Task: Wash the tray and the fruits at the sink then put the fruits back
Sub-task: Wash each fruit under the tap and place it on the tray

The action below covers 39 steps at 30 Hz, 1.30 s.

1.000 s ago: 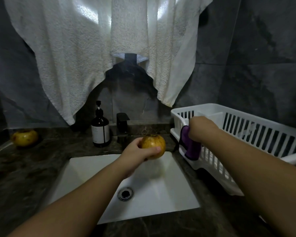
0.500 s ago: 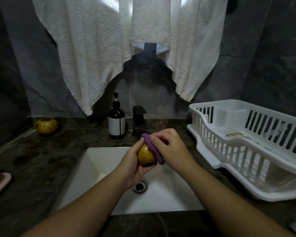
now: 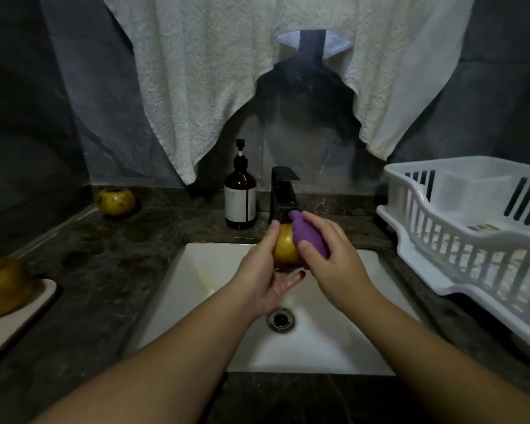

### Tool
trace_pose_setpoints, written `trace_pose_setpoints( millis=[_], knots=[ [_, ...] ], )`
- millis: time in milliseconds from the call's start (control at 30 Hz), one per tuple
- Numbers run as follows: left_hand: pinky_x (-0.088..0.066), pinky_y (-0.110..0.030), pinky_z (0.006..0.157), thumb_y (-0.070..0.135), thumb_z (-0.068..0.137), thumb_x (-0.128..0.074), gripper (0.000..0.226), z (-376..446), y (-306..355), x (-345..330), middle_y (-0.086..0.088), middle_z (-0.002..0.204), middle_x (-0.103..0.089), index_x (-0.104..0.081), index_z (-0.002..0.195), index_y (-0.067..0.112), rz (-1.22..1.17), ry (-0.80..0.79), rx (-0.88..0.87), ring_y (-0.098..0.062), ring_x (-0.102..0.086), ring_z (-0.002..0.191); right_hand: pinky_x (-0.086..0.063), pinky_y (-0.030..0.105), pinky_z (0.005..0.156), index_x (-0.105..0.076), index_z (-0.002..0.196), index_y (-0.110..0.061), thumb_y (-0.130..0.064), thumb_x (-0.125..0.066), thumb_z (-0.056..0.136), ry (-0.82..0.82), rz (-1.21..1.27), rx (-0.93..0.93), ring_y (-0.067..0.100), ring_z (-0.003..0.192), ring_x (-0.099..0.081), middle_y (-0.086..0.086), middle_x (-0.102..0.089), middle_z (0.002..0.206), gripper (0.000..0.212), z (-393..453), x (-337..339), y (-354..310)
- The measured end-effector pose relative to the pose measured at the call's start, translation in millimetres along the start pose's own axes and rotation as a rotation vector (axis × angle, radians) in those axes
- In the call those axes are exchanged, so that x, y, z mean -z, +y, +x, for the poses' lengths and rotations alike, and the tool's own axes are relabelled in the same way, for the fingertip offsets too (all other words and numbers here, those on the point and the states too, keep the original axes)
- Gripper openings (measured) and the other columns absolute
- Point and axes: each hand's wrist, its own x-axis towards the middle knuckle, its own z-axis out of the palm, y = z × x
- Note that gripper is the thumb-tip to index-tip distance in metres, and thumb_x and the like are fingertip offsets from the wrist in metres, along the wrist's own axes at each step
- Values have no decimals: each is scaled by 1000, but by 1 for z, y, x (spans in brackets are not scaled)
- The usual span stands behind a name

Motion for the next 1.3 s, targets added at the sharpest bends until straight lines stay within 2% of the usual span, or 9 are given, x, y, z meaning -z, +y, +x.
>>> trace_pose_setpoints(
  millis=[167, 333, 533, 667, 767, 933, 1067, 1200, 1300],
  knots=[
    [-64, -41, 82, 44, 81, -81, 74, -2, -2, -3, -22, 130, -69, -56, 143, 13, -4, -24, -73, -35, -74, 109, -51, 23, 85, -53, 137, -41, -43, -63, 98, 33, 152, -123, 3, 111, -57, -12, -56, 130, 41, 2, -4, 6],
    [-60, -46, 98, 57, 85, -77, 59, 1, -4, 2, -15, 109, -79, -69, 127, 15, 191, 111, -95, -31, -75, 108, -50, 13, 78, -51, 141, -40, -44, -65, 96, 0, 14, -66, -2, 110, -55, -17, -49, 130, 47, -2, -10, 4],
    [-57, -48, 103, 78, 88, -56, 74, -2, -6, -5, -11, 126, -72, -56, 140, 26, 246, 121, -80, -29, -71, 113, -47, 14, 75, -51, 140, -38, -40, -57, 102, 72, 148, -169, 5, 112, -58, -11, -56, 129, 38, -1, -9, 1],
    [-64, -43, 89, 68, 92, -61, 56, -4, -3, -4, -10, 111, -78, -60, 130, 26, 266, 133, -167, -27, -77, 102, -56, 21, 78, -48, 142, -43, -44, -62, 98, 39, 72, -105, 3, 112, -55, -15, -47, 134, 46, -8, -10, 2],
    [-65, -44, 80, 66, 96, -56, 55, -4, -5, -8, -13, 125, -70, -50, 137, 30, 185, 122, -174, -32, -75, 106, -52, 13, 69, -49, 144, -39, -40, -57, 102, 67, 178, -173, 7, 109, -58, -5, -53, 134, 42, -3, -9, 0],
    [-58, -46, 101, 66, 87, -69, 69, -3, -8, -2, -11, 121, -75, -58, 137, 21, 298, 93, -143, -28, -73, 111, -54, 22, 87, -49, 145, -38, -42, -65, 97, 19, 38, -99, 3, 116, -54, -14, -46, 137, 51, -8, -12, 2],
    [-64, -38, 79, 61, 95, -62, 56, -2, -4, -2, -11, 110, -78, -61, 131, 19, 261, 113, -206, -22, -78, 95, -56, 20, 74, -49, 145, -38, -39, -58, 101, 25, 200, -199, 9, 108, -62, -5, -57, 132, 45, -2, -10, 0],
    [-53, -47, 105, 79, 88, -56, 72, -2, -4, -2, -7, 126, -73, -59, 137, 27, 343, 123, -154, -25, -69, 117, -54, 20, 80, -48, 145, -37, -40, -61, 100, 28, 65, -110, 4, 113, -55, -12, -47, 135, 47, -6, -10, 2],
    [-58, -42, 102, 69, 90, -64, 64, -2, 0, -1, -10, 119, -76, -64, 132, 21, 308, 124, -188, -26, -73, 111, -51, 18, 79, -49, 142, -37, -39, -59, 101, 32, 105, -137, 5, 112, -56, -8, -50, 135, 42, -4, -8, 3]
  ],
)
